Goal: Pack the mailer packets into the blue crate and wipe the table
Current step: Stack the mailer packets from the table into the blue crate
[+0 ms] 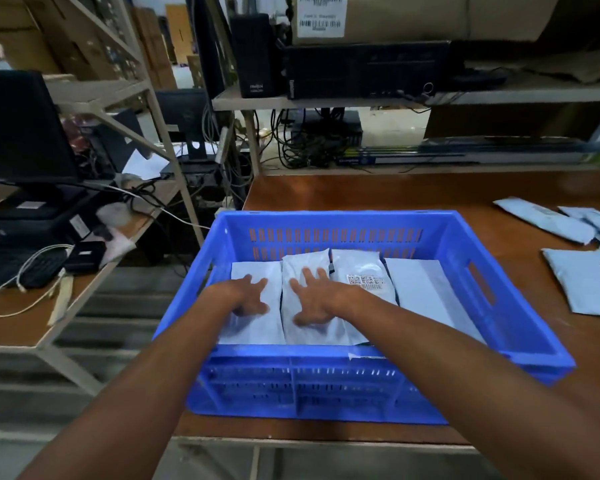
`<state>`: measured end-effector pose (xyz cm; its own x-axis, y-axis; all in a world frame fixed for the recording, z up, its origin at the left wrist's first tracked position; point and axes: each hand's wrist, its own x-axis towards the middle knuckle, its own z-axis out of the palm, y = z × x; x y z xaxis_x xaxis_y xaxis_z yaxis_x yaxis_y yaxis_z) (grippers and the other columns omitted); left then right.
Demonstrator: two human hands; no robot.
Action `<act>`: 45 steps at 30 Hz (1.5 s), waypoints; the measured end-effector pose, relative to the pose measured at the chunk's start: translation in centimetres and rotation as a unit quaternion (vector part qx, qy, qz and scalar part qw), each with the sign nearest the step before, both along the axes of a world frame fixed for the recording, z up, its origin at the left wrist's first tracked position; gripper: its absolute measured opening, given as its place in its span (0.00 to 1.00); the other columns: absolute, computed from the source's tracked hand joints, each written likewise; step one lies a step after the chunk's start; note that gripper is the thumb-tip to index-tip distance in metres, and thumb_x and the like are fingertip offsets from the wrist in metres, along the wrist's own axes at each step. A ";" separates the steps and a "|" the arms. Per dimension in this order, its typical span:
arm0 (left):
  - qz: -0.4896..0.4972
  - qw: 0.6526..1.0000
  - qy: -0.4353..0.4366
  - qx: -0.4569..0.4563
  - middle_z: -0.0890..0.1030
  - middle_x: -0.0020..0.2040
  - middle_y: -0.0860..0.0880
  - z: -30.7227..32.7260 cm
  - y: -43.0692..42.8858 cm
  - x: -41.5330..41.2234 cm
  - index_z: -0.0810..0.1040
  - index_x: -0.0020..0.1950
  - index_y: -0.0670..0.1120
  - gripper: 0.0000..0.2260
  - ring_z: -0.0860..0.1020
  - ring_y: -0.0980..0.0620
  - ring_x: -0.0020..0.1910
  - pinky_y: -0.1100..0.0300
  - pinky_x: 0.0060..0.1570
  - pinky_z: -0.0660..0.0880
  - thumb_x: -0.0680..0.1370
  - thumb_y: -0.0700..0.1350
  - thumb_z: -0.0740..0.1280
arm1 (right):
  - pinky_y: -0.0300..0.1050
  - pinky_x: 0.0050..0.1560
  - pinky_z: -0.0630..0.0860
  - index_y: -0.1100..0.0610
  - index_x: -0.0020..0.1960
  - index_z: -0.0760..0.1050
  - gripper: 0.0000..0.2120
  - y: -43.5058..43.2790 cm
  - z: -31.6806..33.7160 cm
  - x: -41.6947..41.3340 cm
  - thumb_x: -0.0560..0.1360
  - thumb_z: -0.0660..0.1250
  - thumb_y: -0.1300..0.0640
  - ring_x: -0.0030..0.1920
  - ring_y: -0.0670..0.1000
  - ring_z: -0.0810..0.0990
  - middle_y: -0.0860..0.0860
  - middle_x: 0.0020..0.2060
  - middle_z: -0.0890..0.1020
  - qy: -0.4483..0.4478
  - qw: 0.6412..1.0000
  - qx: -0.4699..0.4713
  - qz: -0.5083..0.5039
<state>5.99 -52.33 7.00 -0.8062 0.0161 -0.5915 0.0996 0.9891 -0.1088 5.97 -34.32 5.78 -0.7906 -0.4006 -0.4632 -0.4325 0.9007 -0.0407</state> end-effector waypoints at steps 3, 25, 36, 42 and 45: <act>-0.004 0.997 0.074 0.004 0.46 0.81 0.46 0.6 0.2 -0.3 0.45 0.81 0.52 0.34 0.56 0.39 0.77 0.46 0.74 0.58 0.81 0.59 0.57 | 0.62 0.73 0.56 0.55 0.80 0.49 0.37 0.6 1.6 -0.5 0.79 0.60 0.41 0.77 0.66 0.48 0.58 0.79 0.49 0.035 0.998 -0.051 0.011; -0.245 0.913 0.224 0.235 0.75 0.66 0.42 2.0 55.5 7.4 0.72 0.66 0.47 0.17 0.72 0.38 0.65 0.44 0.63 0.67 0.78 0.48 0.58 | 0.49 0.56 0.76 0.51 0.59 0.79 0.13 55.9 0.8 11.4 0.76 0.65 0.55 0.58 0.57 0.80 0.54 0.56 0.83 0.290 0.823 -0.234 -0.429; -0.164 0.943 0.177 0.230 0.48 0.81 0.50 -7.3 66.4 -0.2 0.50 0.81 0.52 0.29 0.50 0.42 0.79 0.42 0.73 0.55 0.82 0.58 0.55 | 0.64 0.75 0.36 0.38 0.77 0.32 0.35 61.6 -12.7 14.5 0.76 0.40 0.27 0.78 0.59 0.34 0.50 0.78 0.34 0.227 0.874 -0.095 -0.419; -0.149 0.963 0.120 0.191 0.41 0.80 0.59 -10.3 67.4 -5.4 0.43 0.80 0.61 0.27 0.40 0.46 0.79 0.38 0.75 0.47 0.82 0.64 0.45 | 0.64 0.76 0.39 0.38 0.76 0.30 0.33 64.1 -12.6 11.0 0.77 0.37 0.28 0.77 0.57 0.33 0.48 0.78 0.35 0.221 0.907 -0.094 -0.346; -0.143 0.959 0.150 0.192 0.44 0.80 0.59 -11.3 65.2 -5.6 0.47 0.79 0.62 0.26 0.44 0.44 0.80 0.38 0.75 0.48 0.81 0.65 0.45 | 0.64 0.76 0.39 0.38 0.77 0.32 0.32 65.0 -12.5 9.3 0.76 0.35 0.28 0.78 0.56 0.33 0.47 0.78 0.36 0.222 0.916 -0.083 -0.323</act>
